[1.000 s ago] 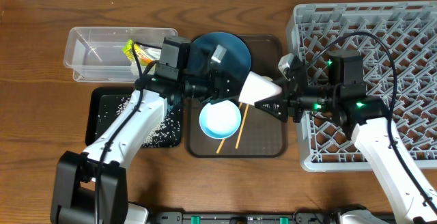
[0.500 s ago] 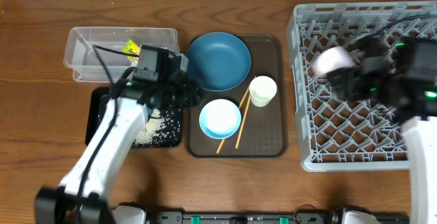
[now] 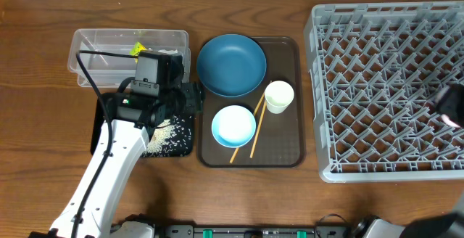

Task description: Sort waste into correct bins and load items into the dishwasher rack

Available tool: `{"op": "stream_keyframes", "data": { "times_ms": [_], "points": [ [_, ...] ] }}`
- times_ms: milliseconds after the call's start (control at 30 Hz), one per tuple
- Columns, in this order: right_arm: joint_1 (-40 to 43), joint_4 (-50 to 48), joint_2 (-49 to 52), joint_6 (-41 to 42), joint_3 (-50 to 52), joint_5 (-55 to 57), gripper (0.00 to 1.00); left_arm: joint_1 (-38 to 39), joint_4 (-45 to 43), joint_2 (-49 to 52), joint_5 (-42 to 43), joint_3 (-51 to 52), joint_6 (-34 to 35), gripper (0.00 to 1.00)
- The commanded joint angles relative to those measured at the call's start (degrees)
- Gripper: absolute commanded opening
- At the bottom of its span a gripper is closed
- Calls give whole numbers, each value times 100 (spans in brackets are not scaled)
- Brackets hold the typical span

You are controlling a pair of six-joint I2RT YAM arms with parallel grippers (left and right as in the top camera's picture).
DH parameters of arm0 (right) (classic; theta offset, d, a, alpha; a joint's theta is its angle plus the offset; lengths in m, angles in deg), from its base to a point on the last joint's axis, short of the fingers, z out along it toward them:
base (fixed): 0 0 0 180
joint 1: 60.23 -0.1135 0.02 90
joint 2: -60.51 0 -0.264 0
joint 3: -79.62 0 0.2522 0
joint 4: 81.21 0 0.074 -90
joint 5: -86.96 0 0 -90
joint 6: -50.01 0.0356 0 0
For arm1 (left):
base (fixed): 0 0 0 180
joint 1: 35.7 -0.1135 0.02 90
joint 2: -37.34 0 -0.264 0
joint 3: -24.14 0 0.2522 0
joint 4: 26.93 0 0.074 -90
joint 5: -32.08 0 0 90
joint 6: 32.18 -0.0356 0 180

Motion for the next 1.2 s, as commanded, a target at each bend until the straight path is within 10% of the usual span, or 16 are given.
{"op": "stream_keyframes", "data": {
  "times_ms": [0,333,533,1033,1167],
  "points": [
    [323,105,466,267,-326,162,1,-15,26,-50,-94,-63,-72,53],
    [446,151,1515,264,-334,144,17,-15,28,-50,-94,-63,-72,53],
    [446,190,1635,262,-363,-164,99,-15,22,-50,-94,-63,-72,59],
    [433,1810,1631,125,-2197,-1217,98,46,-142,-24,-90,-63,-70,66],
    [341,2085,1631,85,-2061,-1165,65,181,-205,24,-90,-63,-70,66]
  ]
}}
